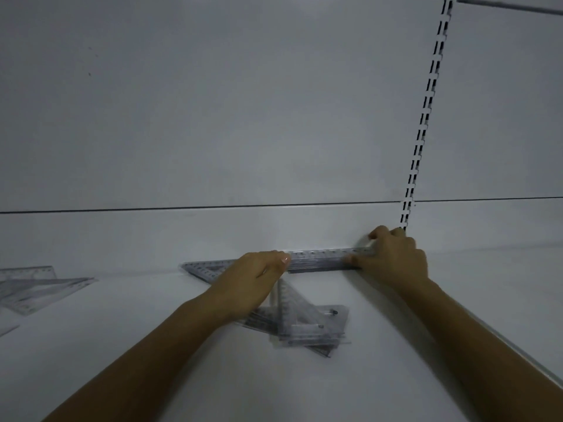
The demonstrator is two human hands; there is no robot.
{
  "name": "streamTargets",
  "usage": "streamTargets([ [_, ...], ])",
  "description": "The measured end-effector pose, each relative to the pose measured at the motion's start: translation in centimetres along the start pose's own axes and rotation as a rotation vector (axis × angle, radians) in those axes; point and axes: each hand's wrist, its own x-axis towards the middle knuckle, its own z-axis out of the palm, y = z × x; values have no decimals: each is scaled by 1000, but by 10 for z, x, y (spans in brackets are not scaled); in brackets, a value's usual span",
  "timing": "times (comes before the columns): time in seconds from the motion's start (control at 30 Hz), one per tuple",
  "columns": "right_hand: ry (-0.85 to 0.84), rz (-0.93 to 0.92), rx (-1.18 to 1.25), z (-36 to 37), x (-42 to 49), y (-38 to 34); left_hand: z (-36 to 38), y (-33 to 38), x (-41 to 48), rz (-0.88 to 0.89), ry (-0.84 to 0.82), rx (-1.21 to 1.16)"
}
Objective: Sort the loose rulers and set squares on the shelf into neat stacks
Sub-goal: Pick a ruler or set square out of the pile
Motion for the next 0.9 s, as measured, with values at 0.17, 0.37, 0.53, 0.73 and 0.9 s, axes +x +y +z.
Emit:
streamTargets([
  [0.17, -91, 76, 243, 6, 6, 13, 3, -5, 4, -33, -44, -50],
  [0.37, -59, 87, 461, 5, 13, 17, 4, -8, 7, -39, -90, -58],
  [0.53, -68, 128, 499, 8, 13, 18, 3, -8, 5, 4, -49, -87],
  [0.73, -76, 89, 468, 10, 7, 12, 2, -8, 2, -7, -30, -115],
  [0.9, 14, 66, 363, -12, -6, -2, 2, -10, 2, 47, -6, -113],
])
